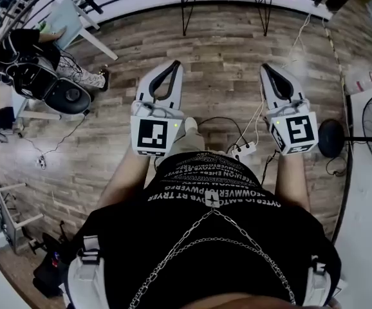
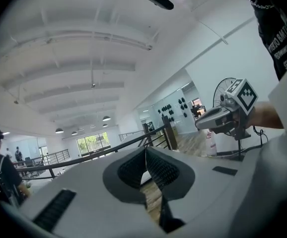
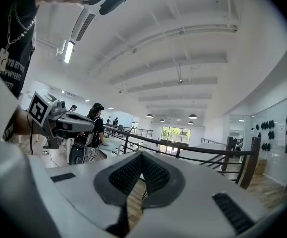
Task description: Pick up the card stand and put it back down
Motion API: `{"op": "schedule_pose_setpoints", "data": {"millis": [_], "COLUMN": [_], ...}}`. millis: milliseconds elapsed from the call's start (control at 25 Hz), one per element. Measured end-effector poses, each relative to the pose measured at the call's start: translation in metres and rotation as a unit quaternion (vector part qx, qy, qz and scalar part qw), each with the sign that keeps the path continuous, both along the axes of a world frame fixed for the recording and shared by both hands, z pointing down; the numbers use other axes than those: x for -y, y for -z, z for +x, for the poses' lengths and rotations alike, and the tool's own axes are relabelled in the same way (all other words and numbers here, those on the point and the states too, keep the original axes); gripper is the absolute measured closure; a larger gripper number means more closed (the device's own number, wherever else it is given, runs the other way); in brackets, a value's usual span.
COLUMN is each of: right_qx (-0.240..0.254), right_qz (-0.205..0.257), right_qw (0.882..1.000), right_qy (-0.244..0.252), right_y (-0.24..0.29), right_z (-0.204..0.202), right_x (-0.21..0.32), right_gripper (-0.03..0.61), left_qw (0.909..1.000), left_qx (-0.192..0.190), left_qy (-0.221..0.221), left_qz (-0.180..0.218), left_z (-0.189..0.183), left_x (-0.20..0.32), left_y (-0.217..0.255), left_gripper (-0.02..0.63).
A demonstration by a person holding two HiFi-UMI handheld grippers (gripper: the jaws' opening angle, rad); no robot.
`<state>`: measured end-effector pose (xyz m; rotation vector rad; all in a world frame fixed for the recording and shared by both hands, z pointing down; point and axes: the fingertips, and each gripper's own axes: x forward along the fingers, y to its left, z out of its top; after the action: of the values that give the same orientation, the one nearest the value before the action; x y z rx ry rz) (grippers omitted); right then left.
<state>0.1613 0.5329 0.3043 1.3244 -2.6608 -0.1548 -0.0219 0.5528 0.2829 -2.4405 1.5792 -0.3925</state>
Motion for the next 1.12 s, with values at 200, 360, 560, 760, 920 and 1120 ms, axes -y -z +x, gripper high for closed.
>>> {"op": "schedule_pose_setpoints", "data": {"millis": [200,360,560,760,920,1120], "right_qx": [0.003,-0.002,-0.009,-0.012,-0.005,0.009], "right_qz": [-0.025,-0.028,-0.032,-0.037,-0.052,-0.078], "right_qw": [1.000,1.000,0.999,0.999,0.999,0.997], "right_qy": [-0.016,-0.011,-0.003,0.003,0.006,0.005], "right_y": [-0.013,-0.017,-0.018,-0.019,-0.026,-0.042], "right_z": [0.000,-0.011,-0.035,-0.059,-0.073,-0.085], "right_x": [0.015,0.031,0.057,0.086,0.114,0.145], "right_gripper": [0.565,0.565,0.565,0.565,0.565,0.565], "left_qw": [0.9998,0.9996,0.9991,0.9986,0.9986,0.9974], "left_qx": [-0.009,-0.018,-0.024,-0.031,-0.032,-0.028], "left_qy": [-0.004,-0.012,-0.021,-0.030,-0.022,-0.017], "left_qz": [-0.014,-0.018,-0.030,-0.032,-0.036,-0.064], "left_z": [-0.001,-0.006,-0.020,-0.038,-0.057,-0.073], "left_x": [0.020,0.042,0.076,0.111,0.137,0.164], "left_y": [-0.011,-0.016,-0.023,-0.026,-0.031,-0.051], "left_gripper": [0.584,0.584,0.584,0.584,0.584,0.584]}}
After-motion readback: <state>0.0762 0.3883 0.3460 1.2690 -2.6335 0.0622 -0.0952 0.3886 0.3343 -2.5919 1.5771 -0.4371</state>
